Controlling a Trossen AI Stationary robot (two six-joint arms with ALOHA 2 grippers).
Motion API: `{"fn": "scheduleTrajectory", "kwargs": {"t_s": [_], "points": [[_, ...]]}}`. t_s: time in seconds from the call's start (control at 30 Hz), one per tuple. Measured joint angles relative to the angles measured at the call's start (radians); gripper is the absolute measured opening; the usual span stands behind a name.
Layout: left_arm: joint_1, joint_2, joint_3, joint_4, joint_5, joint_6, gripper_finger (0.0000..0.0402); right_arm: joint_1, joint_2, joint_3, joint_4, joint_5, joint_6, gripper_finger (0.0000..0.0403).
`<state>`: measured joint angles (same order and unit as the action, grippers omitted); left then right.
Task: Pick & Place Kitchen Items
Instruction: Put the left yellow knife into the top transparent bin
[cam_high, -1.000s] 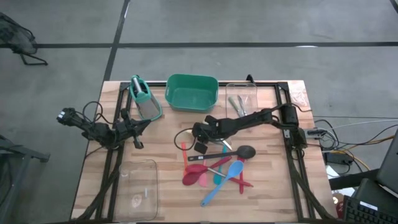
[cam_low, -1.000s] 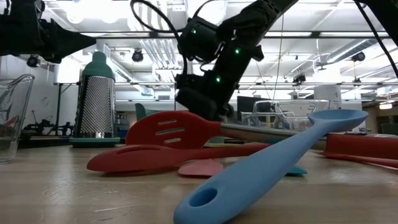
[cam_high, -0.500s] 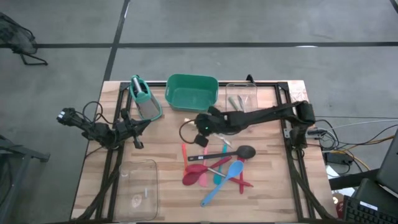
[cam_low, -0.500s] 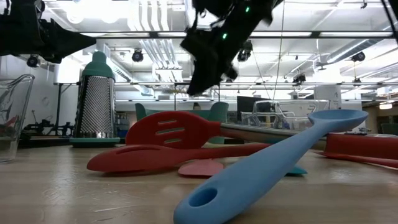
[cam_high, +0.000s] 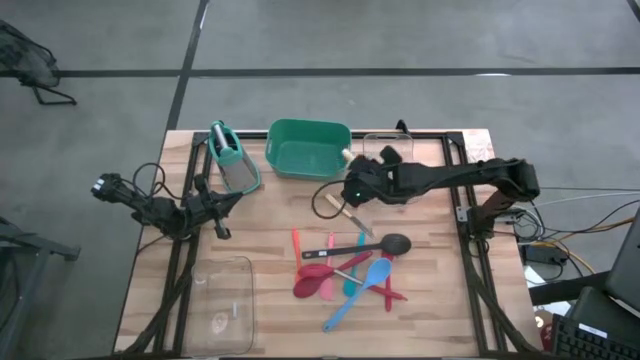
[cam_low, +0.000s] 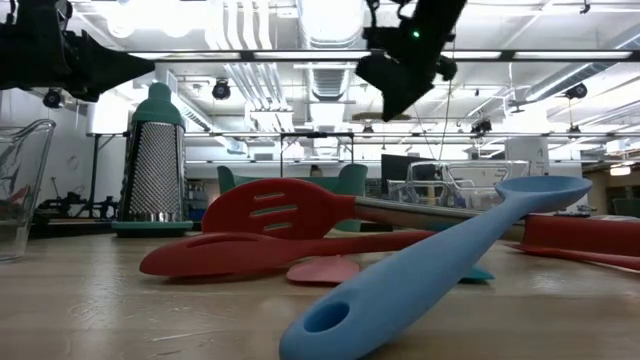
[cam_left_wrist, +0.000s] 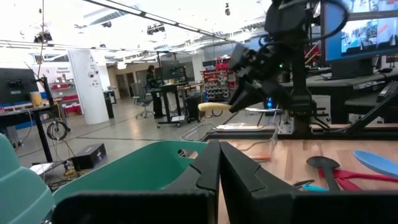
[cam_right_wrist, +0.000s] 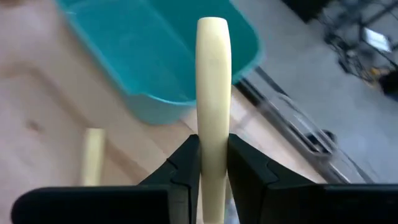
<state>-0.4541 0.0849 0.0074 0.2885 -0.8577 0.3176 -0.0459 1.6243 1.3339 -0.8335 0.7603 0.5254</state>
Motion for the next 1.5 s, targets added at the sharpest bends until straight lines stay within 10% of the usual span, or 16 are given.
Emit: {"fn": "scheduleTrajectory", "kwargs": {"t_s": [0.73, 1.5], "points": [[0.000, 0.000, 0.000, -0.001, 0.000, 0.000, 0.0012, -0.262, -0.039, -0.326, 0.207, -0.006, 0.026, 0.0060], [0.000, 0.000, 0.000, -0.001, 0.000, 0.000, 0.0012, -0.284, -0.039, -0.420, 0.347, -0.062, 0.006, 0.0098]]}}
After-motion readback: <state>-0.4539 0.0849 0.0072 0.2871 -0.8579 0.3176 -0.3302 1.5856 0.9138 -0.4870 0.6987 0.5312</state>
